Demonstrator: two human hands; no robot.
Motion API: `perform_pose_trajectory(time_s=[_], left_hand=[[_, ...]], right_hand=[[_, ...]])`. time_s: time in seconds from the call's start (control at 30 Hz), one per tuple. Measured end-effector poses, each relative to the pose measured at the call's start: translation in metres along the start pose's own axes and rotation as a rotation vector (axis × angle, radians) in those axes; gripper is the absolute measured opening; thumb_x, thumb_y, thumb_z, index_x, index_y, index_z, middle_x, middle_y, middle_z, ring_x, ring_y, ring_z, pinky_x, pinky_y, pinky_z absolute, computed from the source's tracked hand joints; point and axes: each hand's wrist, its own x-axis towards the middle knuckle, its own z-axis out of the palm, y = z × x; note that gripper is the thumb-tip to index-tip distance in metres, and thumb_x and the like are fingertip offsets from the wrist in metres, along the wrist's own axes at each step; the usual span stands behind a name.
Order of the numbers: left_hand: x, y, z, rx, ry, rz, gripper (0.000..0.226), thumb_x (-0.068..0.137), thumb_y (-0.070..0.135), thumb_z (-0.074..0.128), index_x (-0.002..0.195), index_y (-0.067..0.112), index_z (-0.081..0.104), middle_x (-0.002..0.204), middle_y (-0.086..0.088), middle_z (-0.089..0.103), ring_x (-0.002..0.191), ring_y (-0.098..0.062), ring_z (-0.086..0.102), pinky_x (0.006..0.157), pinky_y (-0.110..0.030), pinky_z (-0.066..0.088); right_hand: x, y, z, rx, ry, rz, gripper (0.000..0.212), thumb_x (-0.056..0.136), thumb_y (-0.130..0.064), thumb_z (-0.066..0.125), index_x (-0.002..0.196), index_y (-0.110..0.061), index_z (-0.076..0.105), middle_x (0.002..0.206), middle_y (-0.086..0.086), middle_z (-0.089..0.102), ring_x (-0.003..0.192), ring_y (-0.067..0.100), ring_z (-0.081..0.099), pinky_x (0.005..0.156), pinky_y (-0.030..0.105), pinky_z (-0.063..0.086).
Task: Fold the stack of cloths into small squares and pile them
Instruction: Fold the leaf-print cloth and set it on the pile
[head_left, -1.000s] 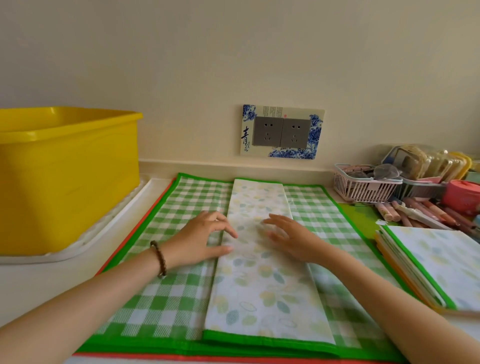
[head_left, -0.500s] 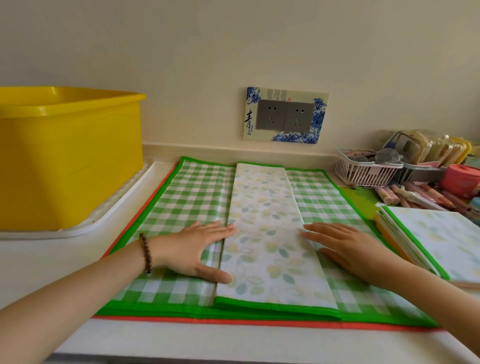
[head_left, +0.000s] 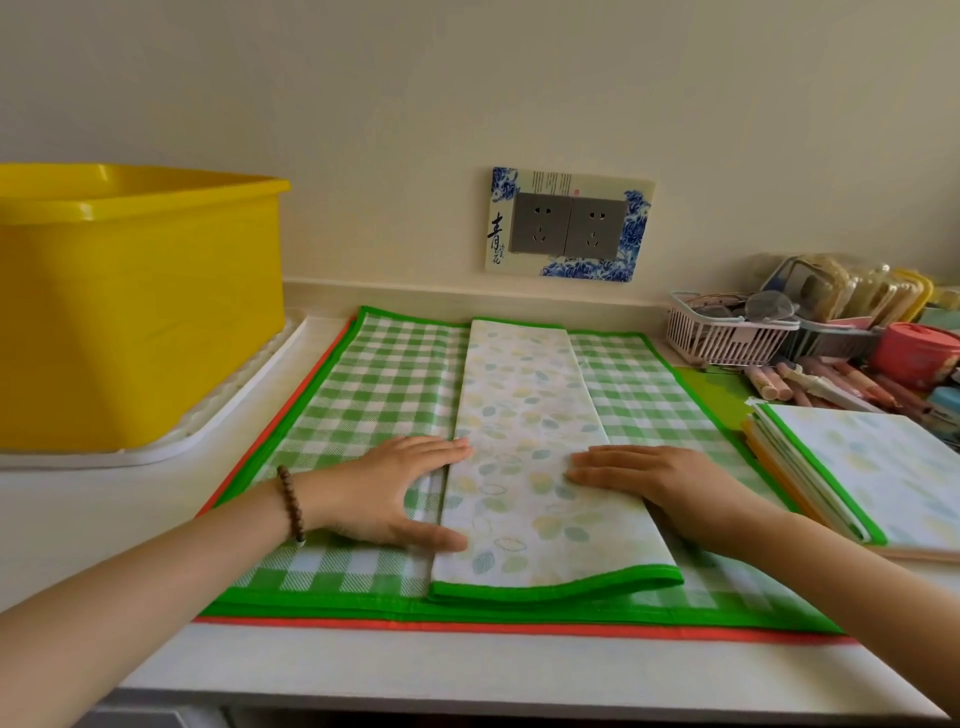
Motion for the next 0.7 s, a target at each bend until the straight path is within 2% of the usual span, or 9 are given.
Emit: perform_pose_trajectory(time_s=[0.07,0.13,0.2,0.27,0.33,0.4,0.47,0.57,0.7], left_hand=[[0.000,-0.005,0.002,-0.152,0.092,0.014,0.096,0.061,0.087,0.033,0.145,0.043,0.020,0.147,0.032,0.015,0.134,0.012,0.011,0.116,-0.028,0.011],[0.001,-0.010,0.002,-0.342,0.147,0.006,0.084,0.071,0.084,0.023,0.142,0.040,0.032,0.142,0.027,0.032,0.126,0.016,0.026,0.111,-0.021,0.024],[0.005,-0.010,-0.001,-0.496,0.151,-0.023,0.055,0.091,0.063,0.020,0.137,0.038,0.038,0.135,0.025,0.040,0.119,0.017,0.033,0.106,-0.018,0.026],[0.011,-0.011,-0.006,-0.588,0.150,-0.048,0.029,0.101,0.035,0.029,0.126,0.040,0.042,0.123,0.029,0.046,0.111,0.016,0.040,0.106,-0.021,0.027],[0.020,-0.015,-0.009,-0.638,0.165,-0.054,0.031,0.095,0.029,0.045,0.125,0.034,0.048,0.123,0.021,0.054,0.114,0.007,0.049,0.105,-0.023,0.034],[0.029,-0.018,-0.011,-0.603,0.214,-0.097,0.040,0.091,0.034,0.056,0.129,0.027,0.048,0.119,0.014,0.058,0.113,-0.002,0.053,0.097,-0.020,0.040],[0.037,-0.016,-0.014,-0.587,0.280,-0.150,0.045,0.086,0.036,0.064,0.127,0.026,0.047,0.109,0.014,0.061,0.101,-0.001,0.056,0.084,-0.014,0.042],[0.048,-0.011,-0.017,-0.556,0.354,-0.196,0.057,0.080,0.042,0.069,0.128,0.020,0.049,0.100,0.007,0.067,0.092,-0.006,0.061,0.082,-0.020,0.047],[0.060,-0.009,-0.016,-0.574,0.378,-0.267,0.076,0.079,0.042,0.069,0.140,0.014,0.034,0.090,-0.002,0.072,0.087,-0.022,0.067,0.081,-0.034,0.053]], right_hand=[[0.002,-0.002,-0.003,0.198,-0.016,0.145,0.047,0.086,-0.022,0.047,0.131,-0.037,0.050,0.136,-0.016,0.050,0.122,0.004,0.049,0.102,0.022,0.039],[0.005,-0.003,-0.004,0.316,-0.027,0.230,0.041,0.088,-0.020,0.057,0.127,-0.032,0.055,0.130,-0.019,0.052,0.117,-0.004,0.049,0.099,0.016,0.037],[0.011,0.000,0.001,0.398,0.058,0.308,0.029,0.090,-0.019,0.059,0.118,-0.026,0.063,0.118,-0.018,0.059,0.100,-0.008,0.056,0.087,0.008,0.043],[0.019,0.004,0.005,0.475,0.120,0.442,0.025,0.093,-0.022,0.052,0.112,-0.016,0.067,0.108,-0.008,0.066,0.084,-0.003,0.061,0.079,0.011,0.049],[0.028,0.010,0.009,0.586,0.153,0.566,0.027,0.093,-0.027,0.050,0.106,-0.013,0.068,0.100,-0.003,0.070,0.077,0.003,0.064,0.079,0.028,0.055],[0.035,0.015,0.009,0.718,0.192,0.638,0.023,0.093,-0.029,0.050,0.099,-0.015,0.068,0.090,-0.005,0.071,0.073,0.006,0.065,0.072,0.033,0.057],[0.042,0.019,0.010,0.792,0.237,0.683,0.022,0.092,-0.029,0.052,0.093,-0.013,0.068,0.085,0.002,0.072,0.073,0.019,0.066,0.065,0.035,0.057],[0.050,0.022,0.013,0.854,0.273,0.765,0.022,0.092,-0.031,0.054,0.091,-0.013,0.067,0.082,0.011,0.072,0.063,0.022,0.061,0.052,0.031,0.051],[0.059,0.028,0.018,0.767,0.273,0.846,0.023,0.091,-0.034,0.057,0.077,-0.017,0.064,0.068,0.003,0.068,0.053,0.014,0.053,0.045,0.020,0.040]])
